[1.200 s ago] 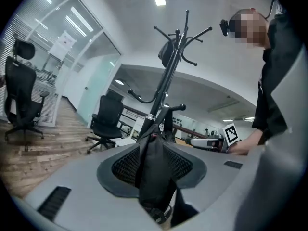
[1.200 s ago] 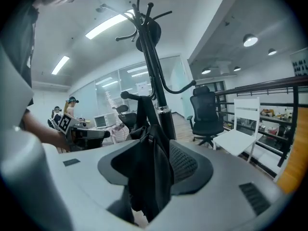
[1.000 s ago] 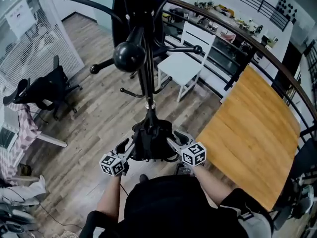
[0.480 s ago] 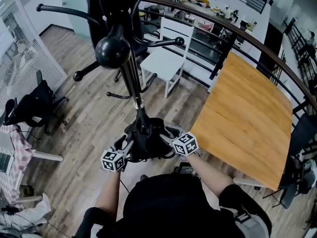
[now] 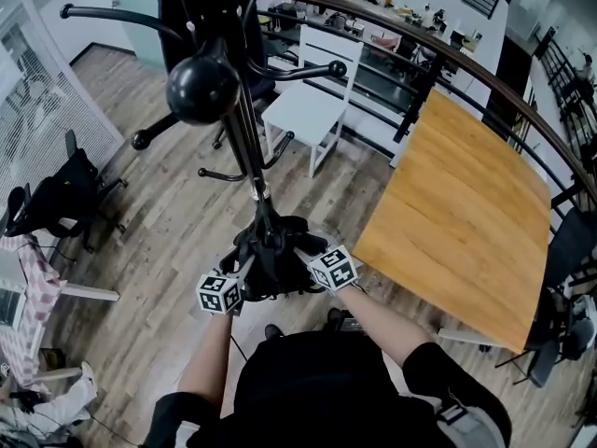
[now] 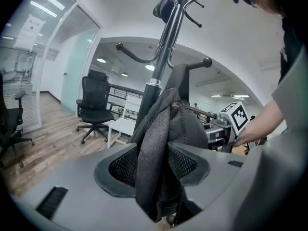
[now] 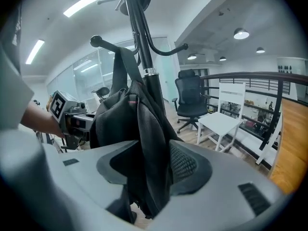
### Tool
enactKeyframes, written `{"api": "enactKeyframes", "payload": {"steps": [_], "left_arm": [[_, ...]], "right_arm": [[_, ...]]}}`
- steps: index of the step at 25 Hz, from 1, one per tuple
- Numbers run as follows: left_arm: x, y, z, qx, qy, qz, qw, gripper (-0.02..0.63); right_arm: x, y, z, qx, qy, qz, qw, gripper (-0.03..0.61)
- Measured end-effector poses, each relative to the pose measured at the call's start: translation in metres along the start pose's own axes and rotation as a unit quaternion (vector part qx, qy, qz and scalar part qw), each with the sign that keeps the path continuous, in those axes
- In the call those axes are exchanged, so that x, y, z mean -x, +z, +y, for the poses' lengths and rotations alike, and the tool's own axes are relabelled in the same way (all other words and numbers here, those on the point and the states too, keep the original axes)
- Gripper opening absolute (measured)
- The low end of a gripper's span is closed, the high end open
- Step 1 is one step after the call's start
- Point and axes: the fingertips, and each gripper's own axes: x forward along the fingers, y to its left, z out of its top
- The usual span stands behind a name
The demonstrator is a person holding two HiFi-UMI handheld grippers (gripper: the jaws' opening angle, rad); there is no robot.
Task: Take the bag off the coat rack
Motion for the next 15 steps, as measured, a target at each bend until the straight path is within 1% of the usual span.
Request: {"api": "enactKeyframes", "payload": {"steps": [3, 5, 13, 15], "left_arm": [[-0.007, 0.000, -0.003, 0.008, -0.023, 0.008, 0.9997, 0.212], [-0.011, 0.000, -0.004, 0.009, -0.032, 0.012, 0.9994, 0.210], [-0.022, 0.000, -0.009, 0.024, -0.035, 0.001, 0.9991, 0.188], [-0.023, -0.001, -0.011, 0.023, -0.039, 0.000, 0.9990, 0.163]], "right_arm": [[-0.003, 0.000, -0.001, -0.003, 0.004, -0.002, 1.000, 0.199], [-0.003, 0.001, 0.000, -0.007, 0.007, -0.003, 1.000, 0.181], [-0.004, -0.002, 0.002, -0.046, 0.012, -0.005, 0.999, 0.130], [-0.005, -0.003, 0.002, -0.059, 0.014, -0.008, 0.998, 0.123]]}}
